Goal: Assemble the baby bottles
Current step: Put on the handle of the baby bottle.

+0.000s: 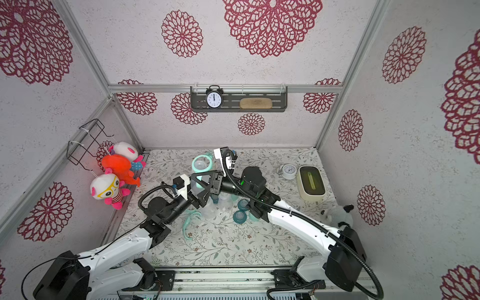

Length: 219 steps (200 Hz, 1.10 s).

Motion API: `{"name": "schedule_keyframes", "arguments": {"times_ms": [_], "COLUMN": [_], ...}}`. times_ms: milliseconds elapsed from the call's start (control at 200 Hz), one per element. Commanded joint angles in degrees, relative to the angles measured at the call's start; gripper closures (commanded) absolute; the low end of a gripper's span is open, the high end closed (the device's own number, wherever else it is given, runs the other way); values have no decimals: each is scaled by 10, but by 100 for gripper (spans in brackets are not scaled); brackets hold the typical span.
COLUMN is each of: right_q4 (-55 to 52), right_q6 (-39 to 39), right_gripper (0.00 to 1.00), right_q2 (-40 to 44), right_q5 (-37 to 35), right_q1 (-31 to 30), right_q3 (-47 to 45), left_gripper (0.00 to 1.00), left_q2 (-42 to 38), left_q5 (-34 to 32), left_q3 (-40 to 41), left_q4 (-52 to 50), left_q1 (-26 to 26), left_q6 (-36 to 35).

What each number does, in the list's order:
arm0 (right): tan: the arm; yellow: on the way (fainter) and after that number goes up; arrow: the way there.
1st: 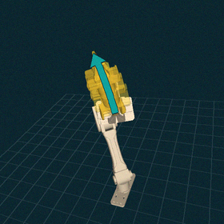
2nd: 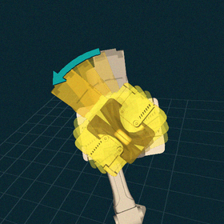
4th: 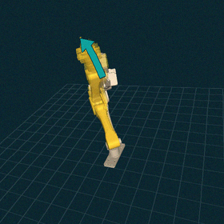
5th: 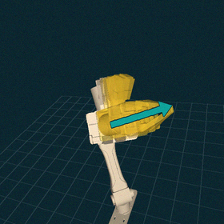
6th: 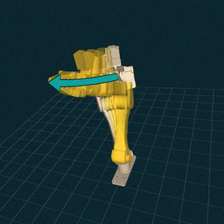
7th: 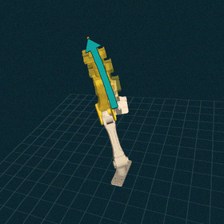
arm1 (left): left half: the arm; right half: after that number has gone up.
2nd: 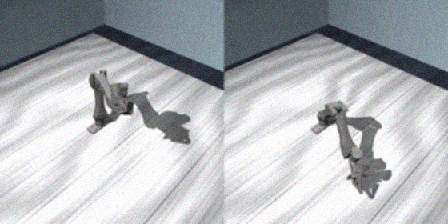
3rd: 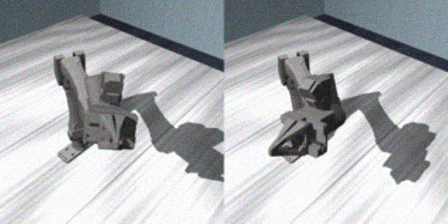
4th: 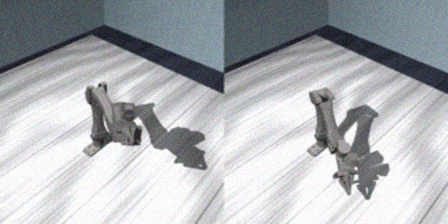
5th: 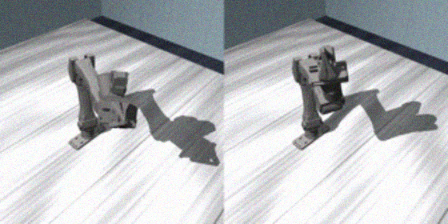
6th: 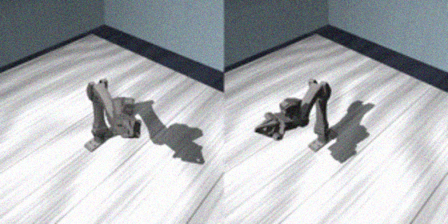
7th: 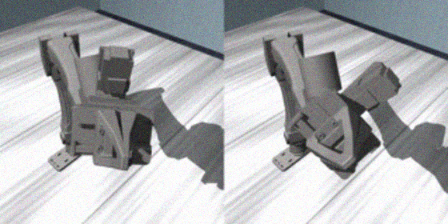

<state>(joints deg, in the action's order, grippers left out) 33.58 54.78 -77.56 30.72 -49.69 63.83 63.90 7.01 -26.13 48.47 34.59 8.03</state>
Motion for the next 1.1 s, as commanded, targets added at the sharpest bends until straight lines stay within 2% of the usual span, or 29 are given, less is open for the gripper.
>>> {"name": "schedule_keyframes", "arguments": {"times_ms": [0, 530, 1091], "right_q4": [55, 54, 144], "right_q6": [25, 40, 102], "right_gripper": [100, 100, 100], "right_q2": [-1, -10, -35], "right_q5": [29, 51, 58], "right_q1": [1, 2, 2], "right_q3": [3, -11, -37], "left_gripper": [100, 100, 100], "left_q2": [3, 1, 4], "left_q5": [9, 24, 6], "left_q3": [-10, 2, 13], "left_q4": [26, 56, 109], "left_q1": [-3, -3, -3], "left_q6": [-3, -7, -1]}}
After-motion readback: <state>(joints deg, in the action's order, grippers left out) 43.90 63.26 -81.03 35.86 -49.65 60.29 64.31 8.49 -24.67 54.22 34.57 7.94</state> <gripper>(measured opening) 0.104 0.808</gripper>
